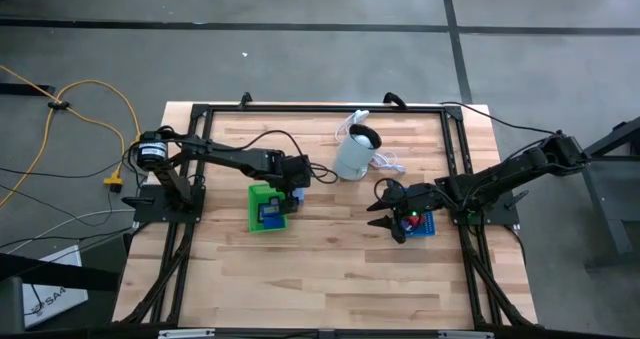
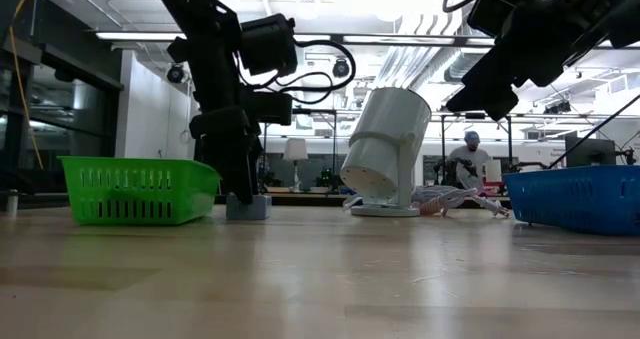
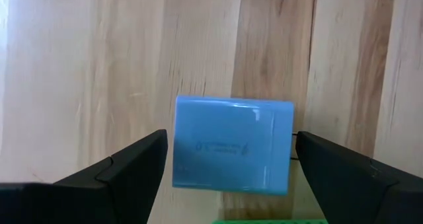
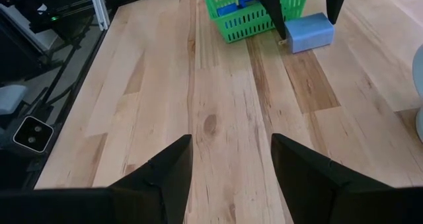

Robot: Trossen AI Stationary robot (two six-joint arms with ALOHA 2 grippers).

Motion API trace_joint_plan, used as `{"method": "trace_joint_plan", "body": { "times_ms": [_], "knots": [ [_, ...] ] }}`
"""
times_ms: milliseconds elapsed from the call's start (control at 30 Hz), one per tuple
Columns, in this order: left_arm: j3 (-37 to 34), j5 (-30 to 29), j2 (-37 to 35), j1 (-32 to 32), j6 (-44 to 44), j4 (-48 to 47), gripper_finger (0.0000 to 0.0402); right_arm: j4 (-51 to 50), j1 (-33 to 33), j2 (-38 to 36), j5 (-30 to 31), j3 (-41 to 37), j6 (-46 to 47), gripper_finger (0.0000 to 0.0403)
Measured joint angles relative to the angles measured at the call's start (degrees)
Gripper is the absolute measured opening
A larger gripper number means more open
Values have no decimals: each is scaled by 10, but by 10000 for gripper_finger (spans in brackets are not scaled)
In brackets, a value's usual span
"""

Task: Pick & Place Office items
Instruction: Put the purple charger adapter into the blue bin

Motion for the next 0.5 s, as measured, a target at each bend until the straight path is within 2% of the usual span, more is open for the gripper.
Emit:
{"method": "trace_joint_plan", "body": {
  "times_ms": [233,500],
  "knots": [
    [0,3,0,0,0,0,323,0,0,0,0,0,0,191],
    [0,4,0,0,-1,0,298,0,0,0,0,0,0,191]
  ]
}}
